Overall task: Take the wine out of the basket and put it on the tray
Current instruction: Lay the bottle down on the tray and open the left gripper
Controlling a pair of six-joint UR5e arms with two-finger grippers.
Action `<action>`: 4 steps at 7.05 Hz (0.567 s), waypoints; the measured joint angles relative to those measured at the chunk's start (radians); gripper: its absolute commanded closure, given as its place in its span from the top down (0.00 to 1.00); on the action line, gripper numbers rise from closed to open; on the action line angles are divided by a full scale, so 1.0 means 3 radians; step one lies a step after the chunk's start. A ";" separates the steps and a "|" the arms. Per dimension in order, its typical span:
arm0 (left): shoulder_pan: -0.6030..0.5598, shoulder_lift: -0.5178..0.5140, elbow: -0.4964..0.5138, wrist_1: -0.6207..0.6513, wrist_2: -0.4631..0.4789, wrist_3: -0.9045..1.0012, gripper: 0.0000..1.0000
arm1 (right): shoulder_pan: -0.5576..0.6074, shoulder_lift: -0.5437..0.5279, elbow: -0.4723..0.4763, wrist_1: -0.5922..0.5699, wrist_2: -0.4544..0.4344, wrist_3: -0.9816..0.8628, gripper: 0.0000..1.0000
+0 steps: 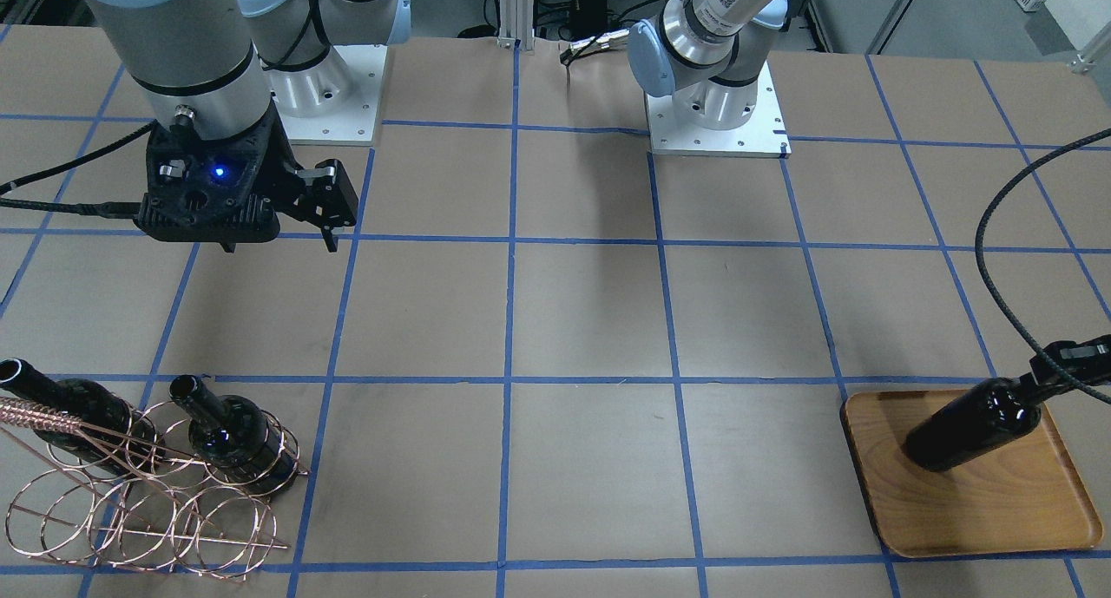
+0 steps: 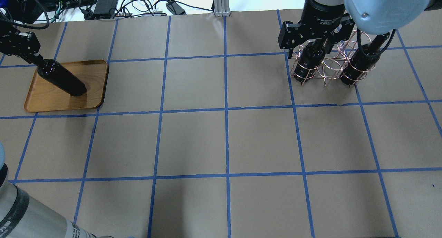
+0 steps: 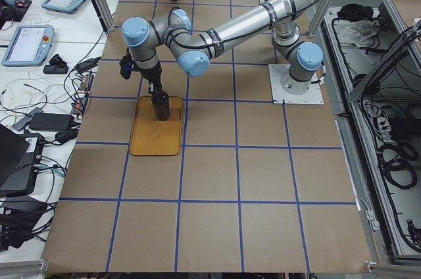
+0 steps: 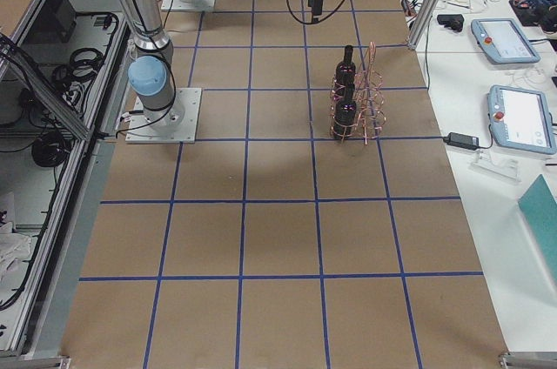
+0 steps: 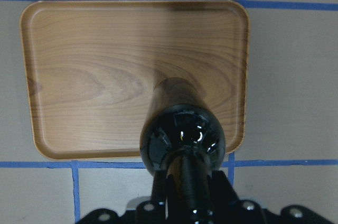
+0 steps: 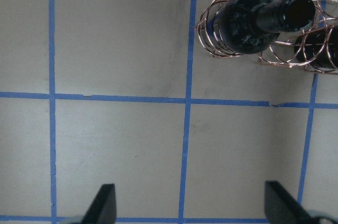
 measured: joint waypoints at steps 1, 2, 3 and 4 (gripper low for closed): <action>-0.0014 0.0001 -0.0009 0.0000 -0.0002 0.0002 0.74 | 0.0000 -0.0001 0.0000 0.0000 -0.0001 0.0001 1.00; -0.0033 0.0009 -0.0015 0.0000 -0.0003 0.0004 0.85 | 0.0000 -0.0001 0.0001 0.0000 -0.0002 0.0001 1.00; -0.0043 0.0020 -0.0021 -0.0001 -0.0004 0.0006 0.90 | 0.0000 -0.0002 0.0001 0.0000 -0.0001 0.0000 1.00; -0.0049 0.0037 -0.0023 -0.0004 -0.0004 0.0009 0.92 | 0.0000 -0.0001 0.0001 0.0000 0.0000 0.0001 1.00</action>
